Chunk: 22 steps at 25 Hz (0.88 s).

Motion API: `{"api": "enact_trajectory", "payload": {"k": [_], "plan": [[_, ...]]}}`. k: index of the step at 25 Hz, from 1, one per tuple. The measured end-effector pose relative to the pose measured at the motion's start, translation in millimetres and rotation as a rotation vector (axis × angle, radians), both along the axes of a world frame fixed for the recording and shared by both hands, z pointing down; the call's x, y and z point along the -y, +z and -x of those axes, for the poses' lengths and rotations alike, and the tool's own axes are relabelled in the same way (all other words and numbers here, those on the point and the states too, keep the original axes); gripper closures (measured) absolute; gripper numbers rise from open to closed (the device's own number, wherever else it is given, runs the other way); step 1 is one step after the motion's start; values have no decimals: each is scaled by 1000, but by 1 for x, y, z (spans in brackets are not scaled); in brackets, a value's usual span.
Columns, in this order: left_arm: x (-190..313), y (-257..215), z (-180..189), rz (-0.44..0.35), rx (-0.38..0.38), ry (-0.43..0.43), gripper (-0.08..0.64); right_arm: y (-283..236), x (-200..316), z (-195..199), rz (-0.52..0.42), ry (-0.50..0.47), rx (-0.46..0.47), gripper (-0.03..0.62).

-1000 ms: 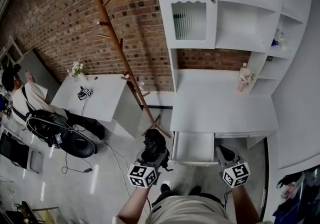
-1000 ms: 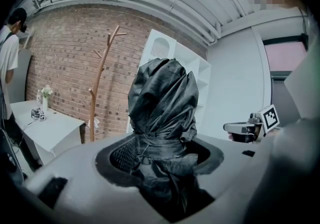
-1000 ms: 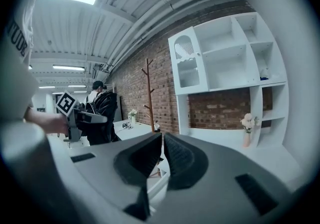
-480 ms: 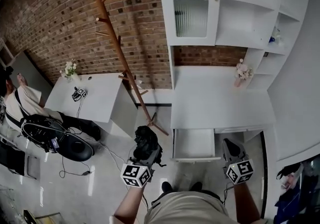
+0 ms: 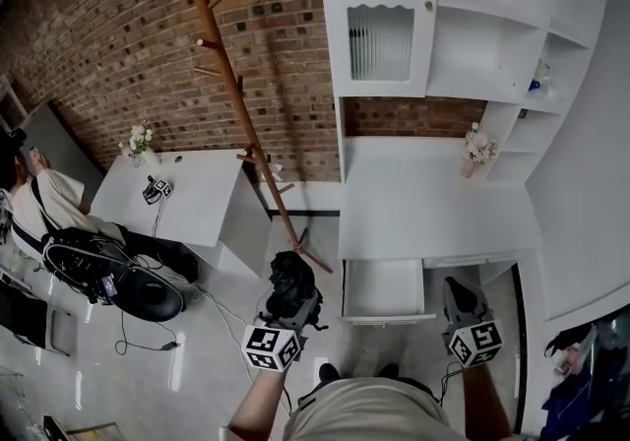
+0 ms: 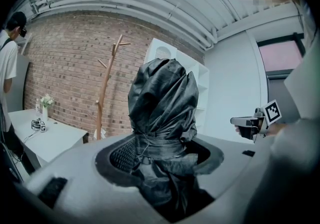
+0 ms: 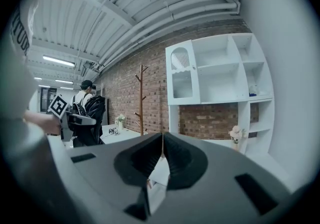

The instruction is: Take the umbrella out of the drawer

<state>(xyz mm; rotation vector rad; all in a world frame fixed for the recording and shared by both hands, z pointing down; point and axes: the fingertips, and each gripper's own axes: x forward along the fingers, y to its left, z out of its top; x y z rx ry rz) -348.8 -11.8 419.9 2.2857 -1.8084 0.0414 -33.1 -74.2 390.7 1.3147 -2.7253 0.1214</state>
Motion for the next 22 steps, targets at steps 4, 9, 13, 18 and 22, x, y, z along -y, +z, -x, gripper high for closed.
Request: {"api": "enact_trajectory", "payload": {"k": [4, 9, 13, 18, 22], "plan": [[-1, 0, -2, -3, -7, -1, 293, -1, 1, -2, -3, 3, 4, 560], [-2, 0, -1, -7, -11, -11, 293, -1, 4, -2, -7, 0, 10, 560], [-3, 0, 0, -4, -15, -17, 293, -4, 5, -2, -8, 0, 9, 560], [-4, 1, 2, -2, -17, -22, 293, -3, 5, -1, -6, -6, 6, 560], [-7, 4, 0, -2, -20, -23, 293, 0, 1, -2, -3, -5, 8, 560]]}}
